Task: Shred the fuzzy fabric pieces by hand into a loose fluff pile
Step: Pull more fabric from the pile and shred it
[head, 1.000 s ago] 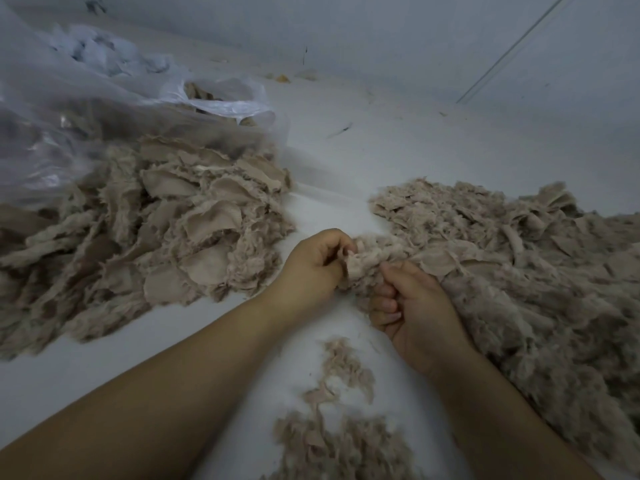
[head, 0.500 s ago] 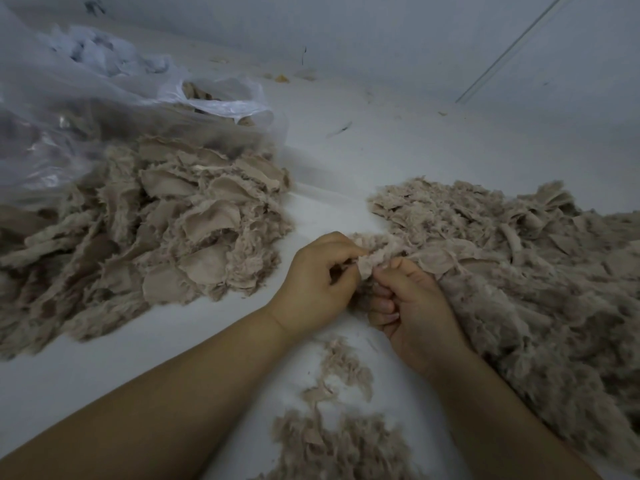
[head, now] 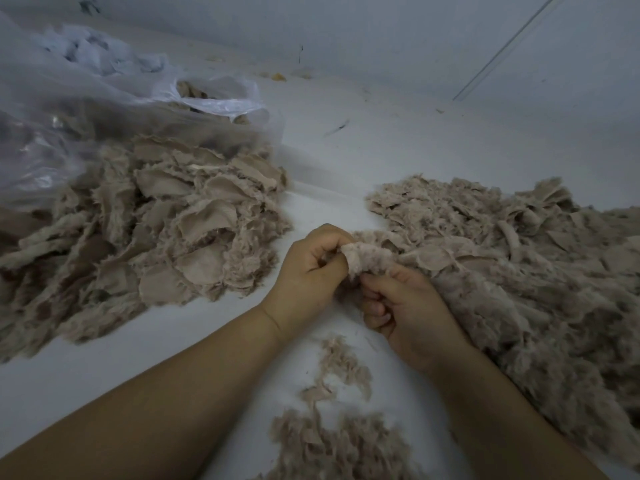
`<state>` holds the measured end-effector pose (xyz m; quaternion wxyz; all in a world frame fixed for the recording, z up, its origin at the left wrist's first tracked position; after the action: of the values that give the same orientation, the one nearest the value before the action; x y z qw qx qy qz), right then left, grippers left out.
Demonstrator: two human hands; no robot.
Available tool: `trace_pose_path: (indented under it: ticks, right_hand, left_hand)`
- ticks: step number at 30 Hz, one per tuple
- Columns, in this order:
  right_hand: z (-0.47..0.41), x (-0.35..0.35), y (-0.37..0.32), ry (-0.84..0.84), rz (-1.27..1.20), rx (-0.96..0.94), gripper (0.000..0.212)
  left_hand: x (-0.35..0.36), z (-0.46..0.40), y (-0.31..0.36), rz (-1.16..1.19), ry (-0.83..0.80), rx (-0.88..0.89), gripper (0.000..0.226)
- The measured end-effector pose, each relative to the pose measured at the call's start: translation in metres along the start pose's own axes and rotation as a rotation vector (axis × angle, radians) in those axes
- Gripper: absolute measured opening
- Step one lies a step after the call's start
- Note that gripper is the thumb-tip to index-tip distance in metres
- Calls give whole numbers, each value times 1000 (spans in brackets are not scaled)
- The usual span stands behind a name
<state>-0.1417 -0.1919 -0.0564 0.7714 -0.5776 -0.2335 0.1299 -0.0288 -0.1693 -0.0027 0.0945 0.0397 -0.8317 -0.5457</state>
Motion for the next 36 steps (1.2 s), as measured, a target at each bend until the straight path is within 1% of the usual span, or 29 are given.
trace_pose_path:
  ticks: [2,4,7,10,12,15,17,20,21,23,24,26,27,29,30,32,34,36]
  right_hand:
    - [0,-3,2,26,-15,25,27]
    - [-1,-6,4,59,-77,50,26]
    - [0,-10,4,115,-174,58,29]
    - [0,-12,3,145,-151,19,30]
    - [0,-13,1,148,-135,-7,28]
    - [2,-8,-7,71,-20,-93,9]
    - [4,-2,-12,8,43,-163,18]
    - [6,0,-14,-9,91,-189,24]
    - [6,1,-13,-7,100,-173,24]
    - [5,1,-11,-4,96,-155,14]
    - [4,-1,-9,11,79,-144,14]
    - [2,-5,-6,45,56,-117,25]
    - [3,-4,-6,51,52,-114,33]
    - [3,-2,-7,45,51,-116,46]
    - [4,-2,-8,48,52,-114,48]
    - [4,-2,-8,51,54,-114,46]
    - [5,-2,-9,42,50,-119,43]
    - [4,-2,-7,43,54,-119,40]
  left_hand:
    - [-8,-1,-6,78,70,-58,13]
    - [-14,0,-12,180,130,-118,11]
    - [-18,0,-15,322,166,-172,11]
    - [-19,1,-11,358,183,-183,16]
    - [-21,3,-9,325,203,-190,22]
    - [-19,5,-12,178,195,-241,21]
    - [-15,6,-15,116,170,-274,26]
    - [-8,6,-13,59,111,-282,28]
    - [-7,5,-13,50,97,-290,29]
    - [-7,3,-12,20,76,-319,29]
    - [-7,3,-13,8,65,-343,28]
    - [-10,3,-17,44,75,-404,24]
    - [-13,4,-20,91,102,-440,26]
    - [-21,5,-27,196,166,-506,36]
    - [-22,6,-29,238,180,-524,35]
    - [-17,7,-29,272,127,-535,20]
    - [-9,8,-27,219,39,-509,18]
    - [-7,6,-26,147,33,-451,15]
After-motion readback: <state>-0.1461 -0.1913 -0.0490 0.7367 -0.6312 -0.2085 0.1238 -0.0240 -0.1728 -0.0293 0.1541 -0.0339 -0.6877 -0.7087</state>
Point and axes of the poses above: each hand's wrist, its own z-axis away from the middle knuckle, its own x-axis out of the palm, y = z × x, the point moved 9 cm from there along -z, towards the middle knuckle, and after that the axes turned 10 degrees about z, right-handed, at the moved point
